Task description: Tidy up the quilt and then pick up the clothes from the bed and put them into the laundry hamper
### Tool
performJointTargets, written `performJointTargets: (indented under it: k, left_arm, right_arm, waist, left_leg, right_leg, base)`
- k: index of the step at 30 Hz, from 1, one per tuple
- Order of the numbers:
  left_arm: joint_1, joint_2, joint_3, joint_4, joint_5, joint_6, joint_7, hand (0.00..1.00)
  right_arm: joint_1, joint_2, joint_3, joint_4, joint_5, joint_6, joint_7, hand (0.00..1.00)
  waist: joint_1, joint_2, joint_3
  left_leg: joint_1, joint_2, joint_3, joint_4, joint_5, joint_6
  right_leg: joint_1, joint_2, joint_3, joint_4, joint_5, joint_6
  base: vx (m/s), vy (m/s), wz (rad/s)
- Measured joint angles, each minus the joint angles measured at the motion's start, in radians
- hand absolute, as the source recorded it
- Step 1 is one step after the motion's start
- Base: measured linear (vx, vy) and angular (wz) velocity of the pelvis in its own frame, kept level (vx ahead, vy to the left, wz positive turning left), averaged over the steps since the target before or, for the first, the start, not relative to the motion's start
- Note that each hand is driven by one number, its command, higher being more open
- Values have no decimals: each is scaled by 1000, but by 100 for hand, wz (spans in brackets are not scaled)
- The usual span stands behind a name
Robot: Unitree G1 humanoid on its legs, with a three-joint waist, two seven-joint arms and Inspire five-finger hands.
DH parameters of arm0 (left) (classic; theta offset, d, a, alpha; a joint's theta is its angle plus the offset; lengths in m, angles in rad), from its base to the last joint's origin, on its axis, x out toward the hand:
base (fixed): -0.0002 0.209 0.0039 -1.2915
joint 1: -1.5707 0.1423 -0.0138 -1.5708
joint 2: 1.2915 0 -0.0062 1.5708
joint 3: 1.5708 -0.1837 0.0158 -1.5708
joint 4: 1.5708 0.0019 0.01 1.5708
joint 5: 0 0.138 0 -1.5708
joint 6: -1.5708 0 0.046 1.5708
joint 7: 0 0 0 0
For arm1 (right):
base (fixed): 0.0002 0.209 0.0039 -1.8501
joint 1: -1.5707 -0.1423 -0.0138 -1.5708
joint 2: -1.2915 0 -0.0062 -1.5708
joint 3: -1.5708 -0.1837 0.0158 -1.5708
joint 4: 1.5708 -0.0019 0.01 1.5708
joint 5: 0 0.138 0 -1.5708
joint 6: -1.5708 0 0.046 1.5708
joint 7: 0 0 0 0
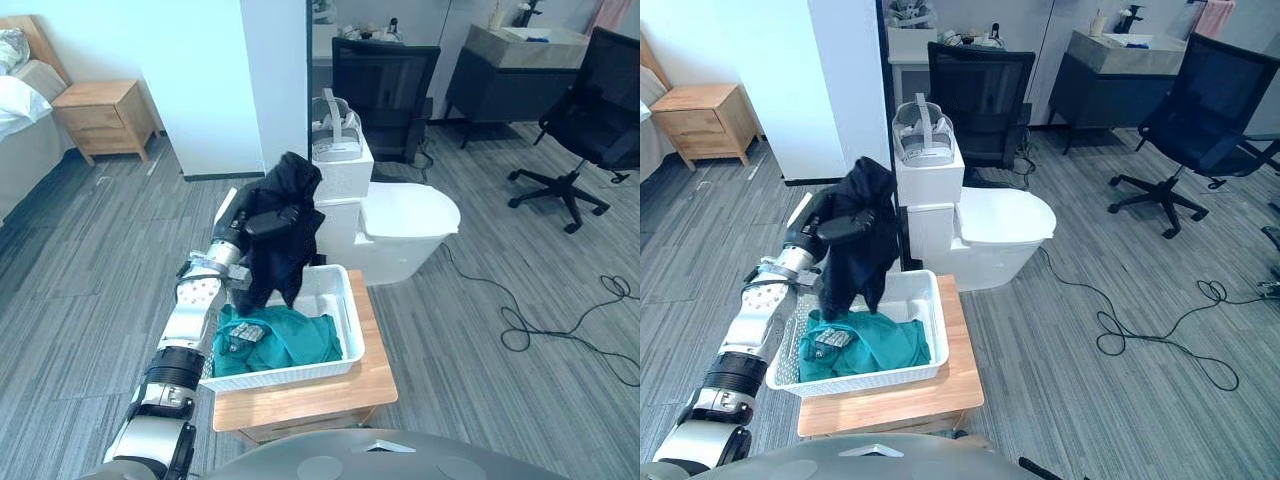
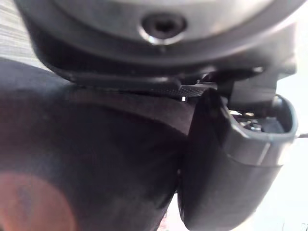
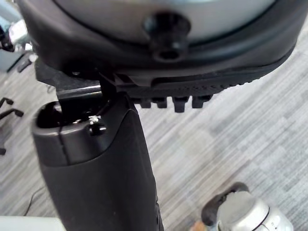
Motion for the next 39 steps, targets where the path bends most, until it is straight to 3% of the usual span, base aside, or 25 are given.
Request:
performJointTargets:
  k: [8,14,17,21,27,28,32,39]
  left_arm:
    - [13,0,-7,-2,-15,2,-31,0]
    - [74,-7,-65,-3,-9,97,-39,0]
    - [126,-33,-94,2,-7,182,-35,0]
    - [192,-72,-140,129,5,268,-33,0]
    - [250,-102,-154,260,100,285,57,0]
    - [249,-101,-146,269,115,285,92,100]
    - [245,-102,-88,275,145,275,192,100]
    - [228,-100,-18,302,150,175,349,100]
  right_arm:
    - [-21,1,66,0,2,0,-18,100]
    - [-34,10,131,0,0,2,-16,100]
    - [-35,21,137,0,0,4,-17,100]
    - [-40,34,151,0,0,24,-18,100]
    - [-42,33,151,1,0,29,-18,100]
    - [-43,33,151,1,0,28,-18,100]
    - [-47,31,151,19,1,21,-18,100]
    - [-48,30,151,40,2,-18,-18,100]
  waist:
    - [1,-1,20]
    - [1,-4,28]
    - [0,-6,36]
    - [-1,-11,55]
    - [1,-13,64]
    - [1,-13,65]
    - [0,-12,65]
    - [0,-9,67]
  left_leg:
    - [21,-3,-6,0,-3,3]
    - [33,-9,-15,0,-12,1]
    - [32,-13,-23,0,-15,1]
    - [31,-14,-24,0,-17,0]
    - [30,-15,-30,0,-17,-1]
    - [30,-15,-31,0,-17,0]
    - [29,-16,-31,0,-16,1]
    - [29,-21,-34,0,-16,1]
  right_leg:
    - [24,0,-9,-5,-8,-13]
    - [33,-3,-16,-9,-15,-13]
    - [37,-4,-24,-9,-17,-4]
    - [37,-5,-26,-10,-17,2]
    - [39,-6,-32,-11,-19,11]
    - [39,-6,-33,-11,-20,12]
    - [40,-8,-33,-14,-20,12]
    - [44,-12,-36,-20,-15,17]
  base:
    - [-1,-11,2]
    - [12,-6,1]
    - [22,-19,6]
    - [2,-5,1]
    - [-13,-14,3]
    - [-40,-32,5]
    - [-26,-22,0]
    - [0,0,0]
